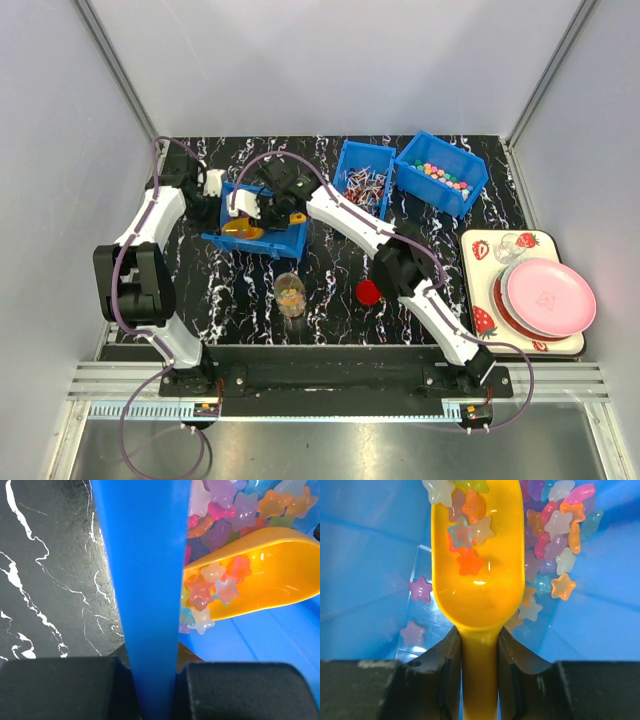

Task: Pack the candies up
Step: Scoop the fake candies from the storage box.

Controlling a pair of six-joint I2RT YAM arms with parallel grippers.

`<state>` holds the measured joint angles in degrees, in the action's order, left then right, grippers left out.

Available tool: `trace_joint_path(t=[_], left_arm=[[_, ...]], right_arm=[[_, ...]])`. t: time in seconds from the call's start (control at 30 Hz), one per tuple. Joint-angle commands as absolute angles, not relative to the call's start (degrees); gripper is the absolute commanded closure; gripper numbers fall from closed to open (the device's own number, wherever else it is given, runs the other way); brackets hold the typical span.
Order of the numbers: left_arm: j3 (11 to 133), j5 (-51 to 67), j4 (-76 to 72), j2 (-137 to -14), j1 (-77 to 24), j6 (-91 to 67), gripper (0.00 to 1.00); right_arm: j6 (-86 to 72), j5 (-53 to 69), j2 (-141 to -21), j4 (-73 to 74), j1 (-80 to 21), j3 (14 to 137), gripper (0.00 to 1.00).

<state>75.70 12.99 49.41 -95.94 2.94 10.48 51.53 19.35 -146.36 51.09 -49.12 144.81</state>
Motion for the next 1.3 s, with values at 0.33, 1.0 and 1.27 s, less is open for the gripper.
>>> trace_joint_path(t=[0.33, 1.0, 1.27], left_arm=[[77.70, 24.52, 47.64, -92.29, 3.51, 7.74, 1.00], [77.96, 23.03, 47.81, -93.08, 4.92, 6.94, 1.00], [77.87, 22.85, 47.64, -93.08, 5.10, 6.77, 1.00]], right_arm=[[45.26, 26.19, -139.75, 47.81, -46.41, 150.38, 1.00], [45.09, 27.86, -134.21, 50.63, -41.31, 149.59, 1.00], [45.44, 27.77, -131.67, 50.98, -38.68, 145.99, 1.00]])
